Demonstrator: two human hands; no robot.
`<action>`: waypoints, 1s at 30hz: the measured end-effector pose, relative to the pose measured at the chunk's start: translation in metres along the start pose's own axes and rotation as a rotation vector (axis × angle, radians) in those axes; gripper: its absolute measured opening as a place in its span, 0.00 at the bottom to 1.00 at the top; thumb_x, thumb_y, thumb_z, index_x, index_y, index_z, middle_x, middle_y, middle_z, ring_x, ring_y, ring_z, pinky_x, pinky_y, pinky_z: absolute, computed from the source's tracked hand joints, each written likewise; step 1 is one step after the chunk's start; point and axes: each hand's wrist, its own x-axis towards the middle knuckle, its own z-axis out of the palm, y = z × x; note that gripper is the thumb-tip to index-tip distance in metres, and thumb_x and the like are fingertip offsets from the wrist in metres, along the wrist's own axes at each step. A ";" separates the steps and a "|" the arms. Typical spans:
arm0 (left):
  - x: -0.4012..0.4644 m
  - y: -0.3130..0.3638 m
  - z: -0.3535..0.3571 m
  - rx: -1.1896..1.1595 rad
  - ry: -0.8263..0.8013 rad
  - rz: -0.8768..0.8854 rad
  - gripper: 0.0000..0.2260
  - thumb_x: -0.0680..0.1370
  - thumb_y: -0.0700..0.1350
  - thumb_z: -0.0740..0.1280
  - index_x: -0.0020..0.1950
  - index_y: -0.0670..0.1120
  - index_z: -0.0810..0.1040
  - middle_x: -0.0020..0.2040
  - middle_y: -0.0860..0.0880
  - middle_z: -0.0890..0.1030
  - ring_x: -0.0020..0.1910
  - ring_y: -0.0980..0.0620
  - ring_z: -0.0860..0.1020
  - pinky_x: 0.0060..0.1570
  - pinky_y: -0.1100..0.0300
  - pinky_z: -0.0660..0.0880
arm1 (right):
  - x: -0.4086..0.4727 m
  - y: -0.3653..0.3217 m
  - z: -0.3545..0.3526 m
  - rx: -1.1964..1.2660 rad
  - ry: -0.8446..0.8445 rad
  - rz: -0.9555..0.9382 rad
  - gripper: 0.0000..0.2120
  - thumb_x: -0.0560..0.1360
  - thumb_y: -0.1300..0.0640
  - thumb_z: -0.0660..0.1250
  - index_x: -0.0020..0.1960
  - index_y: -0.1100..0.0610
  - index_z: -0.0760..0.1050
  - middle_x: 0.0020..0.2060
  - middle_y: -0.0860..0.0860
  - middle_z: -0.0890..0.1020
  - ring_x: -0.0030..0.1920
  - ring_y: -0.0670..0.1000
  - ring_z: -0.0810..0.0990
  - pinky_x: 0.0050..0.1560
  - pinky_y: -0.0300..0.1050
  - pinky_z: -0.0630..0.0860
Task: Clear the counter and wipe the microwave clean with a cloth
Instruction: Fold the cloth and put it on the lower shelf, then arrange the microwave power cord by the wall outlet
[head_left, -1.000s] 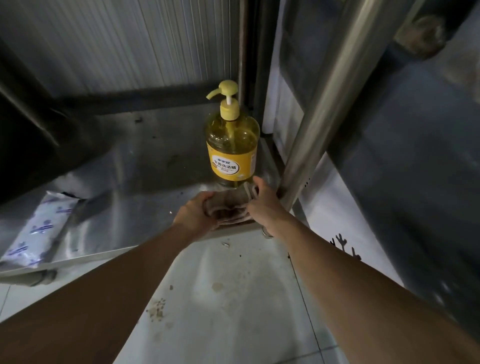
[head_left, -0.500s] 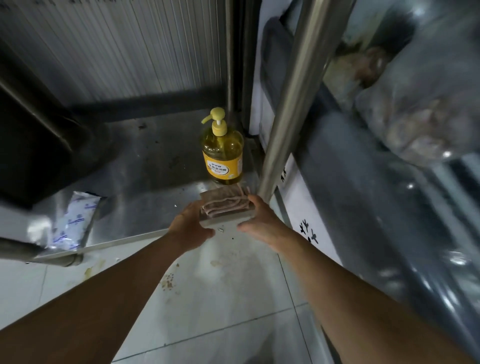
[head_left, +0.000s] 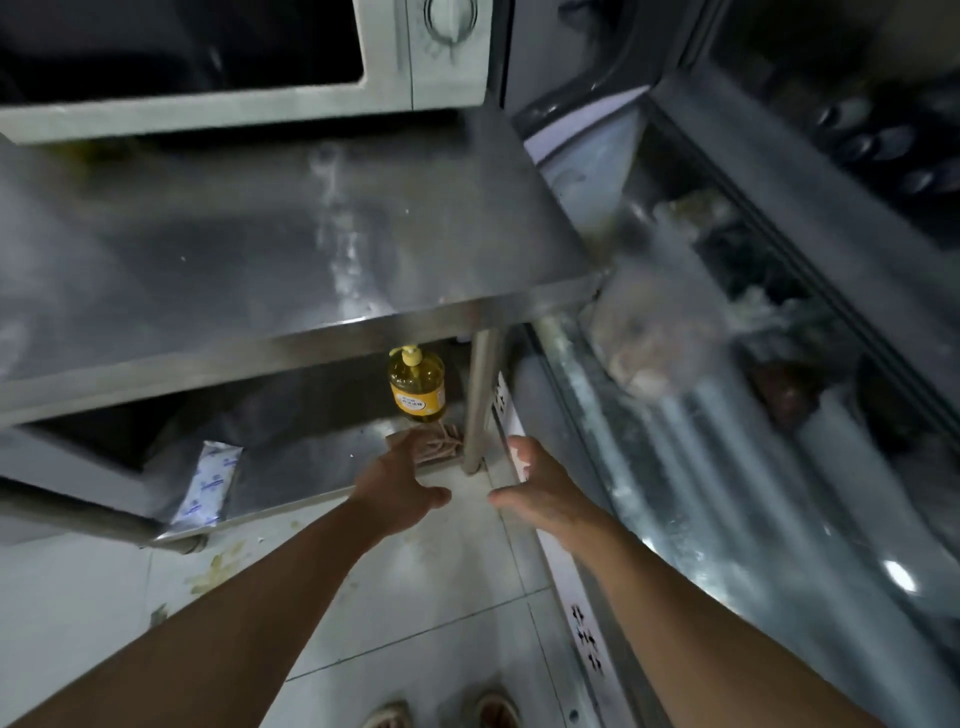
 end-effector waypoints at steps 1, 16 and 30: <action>-0.009 0.015 -0.005 -0.009 0.002 0.015 0.31 0.69 0.40 0.74 0.69 0.48 0.66 0.65 0.47 0.74 0.61 0.47 0.74 0.57 0.58 0.71 | -0.010 -0.006 -0.008 0.000 0.010 0.000 0.38 0.68 0.59 0.73 0.73 0.52 0.59 0.70 0.53 0.66 0.63 0.49 0.68 0.56 0.41 0.67; -0.095 0.185 -0.077 -0.050 0.052 0.141 0.24 0.70 0.37 0.72 0.64 0.48 0.70 0.54 0.50 0.77 0.56 0.50 0.77 0.56 0.58 0.75 | -0.110 -0.119 -0.136 0.079 0.067 -0.163 0.39 0.69 0.62 0.73 0.74 0.53 0.57 0.72 0.51 0.63 0.71 0.51 0.63 0.66 0.44 0.66; -0.121 0.287 -0.166 0.010 0.288 0.198 0.30 0.72 0.41 0.72 0.70 0.49 0.65 0.63 0.47 0.74 0.60 0.50 0.73 0.59 0.58 0.72 | -0.137 -0.229 -0.203 0.059 0.061 -0.339 0.31 0.67 0.62 0.74 0.64 0.46 0.64 0.50 0.41 0.70 0.47 0.39 0.72 0.40 0.32 0.70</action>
